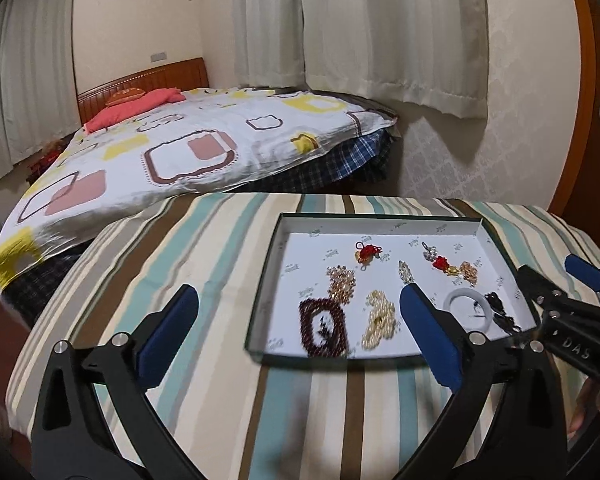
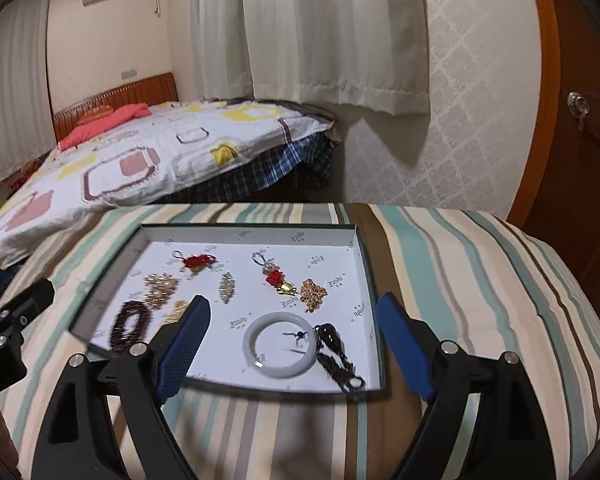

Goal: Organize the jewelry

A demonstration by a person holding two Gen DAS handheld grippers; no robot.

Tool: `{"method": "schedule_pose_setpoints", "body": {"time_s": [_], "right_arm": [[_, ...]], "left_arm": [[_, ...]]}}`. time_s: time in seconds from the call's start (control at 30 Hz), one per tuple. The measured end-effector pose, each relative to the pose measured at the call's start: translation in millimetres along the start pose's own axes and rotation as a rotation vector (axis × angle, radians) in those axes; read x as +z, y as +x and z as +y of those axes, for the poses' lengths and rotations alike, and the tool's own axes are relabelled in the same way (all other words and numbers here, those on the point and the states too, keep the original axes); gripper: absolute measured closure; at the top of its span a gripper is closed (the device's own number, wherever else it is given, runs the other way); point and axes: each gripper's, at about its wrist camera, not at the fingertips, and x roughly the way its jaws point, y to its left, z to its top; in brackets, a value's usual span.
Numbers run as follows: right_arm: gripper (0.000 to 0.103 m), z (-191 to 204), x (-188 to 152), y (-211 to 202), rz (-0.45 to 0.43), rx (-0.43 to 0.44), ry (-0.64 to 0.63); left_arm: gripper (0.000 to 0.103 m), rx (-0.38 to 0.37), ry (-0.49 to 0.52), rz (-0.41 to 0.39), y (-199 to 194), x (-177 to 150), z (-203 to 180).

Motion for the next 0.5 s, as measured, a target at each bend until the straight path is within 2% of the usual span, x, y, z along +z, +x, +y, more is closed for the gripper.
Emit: {"method": "schedule_pose_setpoints", "body": {"time_s": [0.3,0.5], "right_arm": [[0.019,6.7,-5.6,-63.3,-0.068,0.004,-0.031],[0.019,8.4,-9.5,-88.0,-0.097,0.007,-0.036]], "left_arm": [[0.005,0.021,-0.021,-0.041,-63.6,-8.8,15.1],[0.005,0.019,-0.042,-0.061,-92.4,-13.1,23.2]]}}
